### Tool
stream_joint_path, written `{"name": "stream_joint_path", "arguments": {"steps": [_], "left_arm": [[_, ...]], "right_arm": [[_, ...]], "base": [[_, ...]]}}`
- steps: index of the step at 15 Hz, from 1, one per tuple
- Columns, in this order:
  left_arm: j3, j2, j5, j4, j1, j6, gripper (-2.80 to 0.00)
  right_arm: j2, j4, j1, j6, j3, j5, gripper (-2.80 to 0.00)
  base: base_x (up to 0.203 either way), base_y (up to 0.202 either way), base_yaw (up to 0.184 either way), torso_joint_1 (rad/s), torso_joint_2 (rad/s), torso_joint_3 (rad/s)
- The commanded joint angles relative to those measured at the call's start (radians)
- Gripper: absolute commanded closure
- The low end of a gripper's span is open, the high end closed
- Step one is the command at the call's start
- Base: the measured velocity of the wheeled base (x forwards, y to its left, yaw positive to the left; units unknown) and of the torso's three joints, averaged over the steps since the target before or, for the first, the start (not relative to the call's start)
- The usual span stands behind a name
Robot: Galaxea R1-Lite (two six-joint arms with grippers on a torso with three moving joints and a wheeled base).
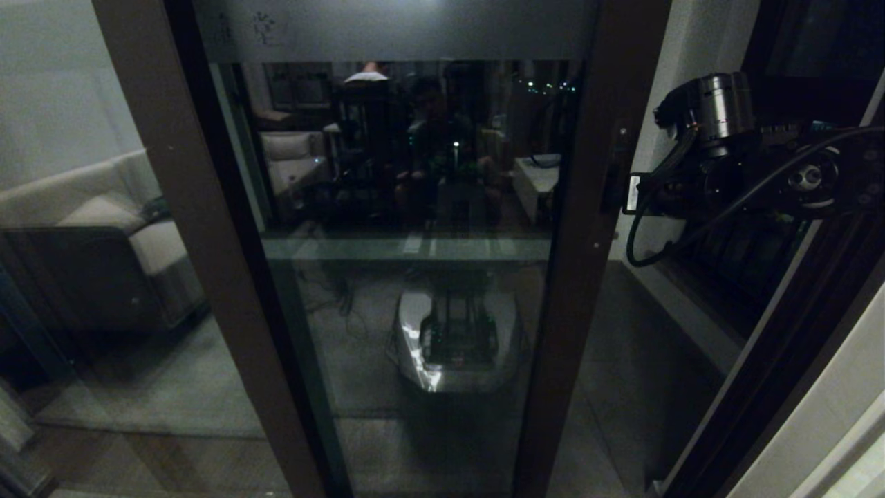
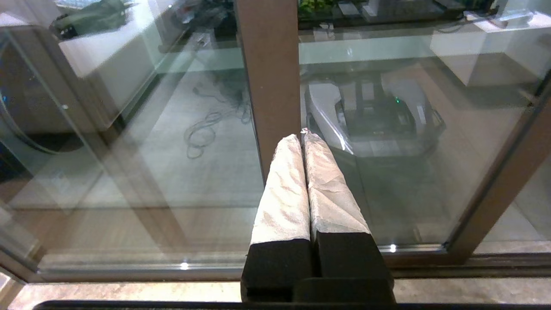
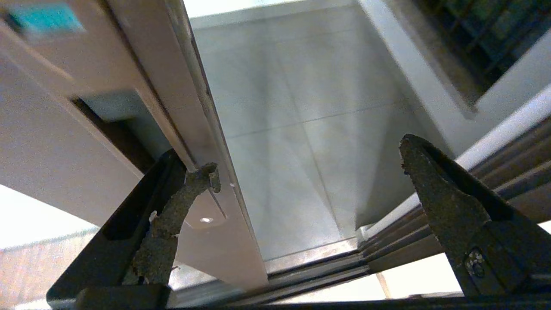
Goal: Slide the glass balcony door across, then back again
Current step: Close the slid door
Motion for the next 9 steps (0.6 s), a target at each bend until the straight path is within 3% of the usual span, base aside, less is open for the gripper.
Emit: {"name": "stream_joint_path", "arguments": {"steps": [1,9], "left_arm": [[0.000,0.000,0.000,0.000,0.000,0.000,0.00],[0.000,0.000,0.000,0.000,0.001,0.000,0.00]], "right_arm": [[-0.022,-0.005,-0.015,0.002,0.012,0.009,-2.80],[-0.054,-0.043,-0.082,-0.003,0.080,0.012,-2.80]], "base": [[0.000,0.000,0.000,0.000,0.00,0.000],[0.000,0.000,0.000,0.000,0.00,0.000]]}}
